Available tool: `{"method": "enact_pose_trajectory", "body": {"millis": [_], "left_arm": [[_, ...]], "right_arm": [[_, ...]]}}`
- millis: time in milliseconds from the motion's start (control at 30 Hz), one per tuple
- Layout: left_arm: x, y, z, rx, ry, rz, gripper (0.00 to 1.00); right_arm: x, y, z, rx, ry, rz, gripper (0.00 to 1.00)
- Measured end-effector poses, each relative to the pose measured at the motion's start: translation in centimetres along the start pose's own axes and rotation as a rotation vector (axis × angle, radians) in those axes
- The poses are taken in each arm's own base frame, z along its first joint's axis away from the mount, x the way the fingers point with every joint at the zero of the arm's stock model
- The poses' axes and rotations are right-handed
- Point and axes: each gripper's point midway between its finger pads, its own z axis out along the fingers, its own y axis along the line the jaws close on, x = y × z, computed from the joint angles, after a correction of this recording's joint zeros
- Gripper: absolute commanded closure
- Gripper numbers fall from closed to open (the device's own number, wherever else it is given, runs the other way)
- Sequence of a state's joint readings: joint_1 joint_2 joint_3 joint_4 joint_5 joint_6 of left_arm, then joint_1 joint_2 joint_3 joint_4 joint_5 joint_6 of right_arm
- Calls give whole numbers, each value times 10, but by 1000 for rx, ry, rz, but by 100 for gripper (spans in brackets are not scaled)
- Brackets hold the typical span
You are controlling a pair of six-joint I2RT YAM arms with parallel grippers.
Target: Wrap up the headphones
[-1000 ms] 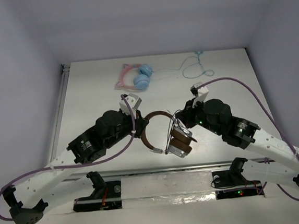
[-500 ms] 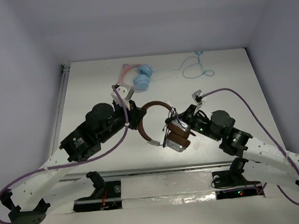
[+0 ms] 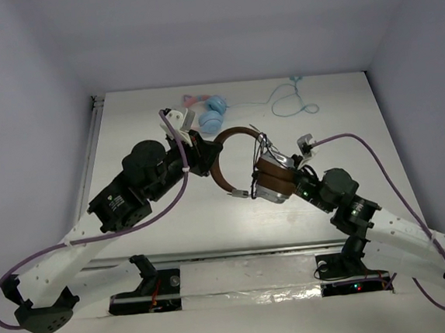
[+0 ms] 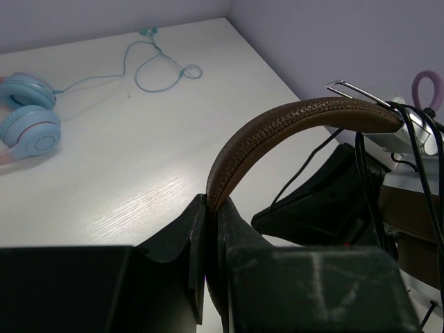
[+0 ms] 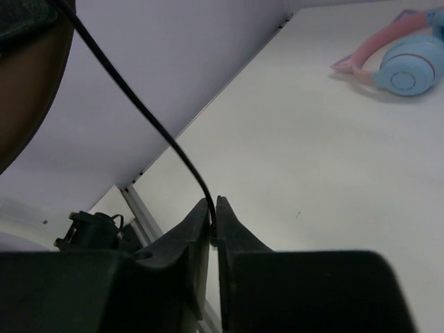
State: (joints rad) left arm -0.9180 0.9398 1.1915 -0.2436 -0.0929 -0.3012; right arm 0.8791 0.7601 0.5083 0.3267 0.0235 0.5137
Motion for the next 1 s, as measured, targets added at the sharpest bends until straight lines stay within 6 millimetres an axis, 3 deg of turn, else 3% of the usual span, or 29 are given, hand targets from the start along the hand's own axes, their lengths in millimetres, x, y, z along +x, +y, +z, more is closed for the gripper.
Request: {"method": "enact_pose_trajectory", "body": {"millis": [33,100,467,667,1000], "left_arm": [[-2,1,1,-9,-5,-6,100],[-4,3,2,-29,-13,-21,100],[4,47,23,-275,-43,-49,100],[14,68,36,-380,-72,-59,100],[56,97,52,-474,-140,-168,100]], "right_arm": [[-2,0,0,-2,-6,-1,98],[-4,2,0,-10,-17,5,100],[26,19,1,-143,45,171,100],[20,31,-12,-217,6,279,100],[12,25,-10,-198,-69,428,100]]}}
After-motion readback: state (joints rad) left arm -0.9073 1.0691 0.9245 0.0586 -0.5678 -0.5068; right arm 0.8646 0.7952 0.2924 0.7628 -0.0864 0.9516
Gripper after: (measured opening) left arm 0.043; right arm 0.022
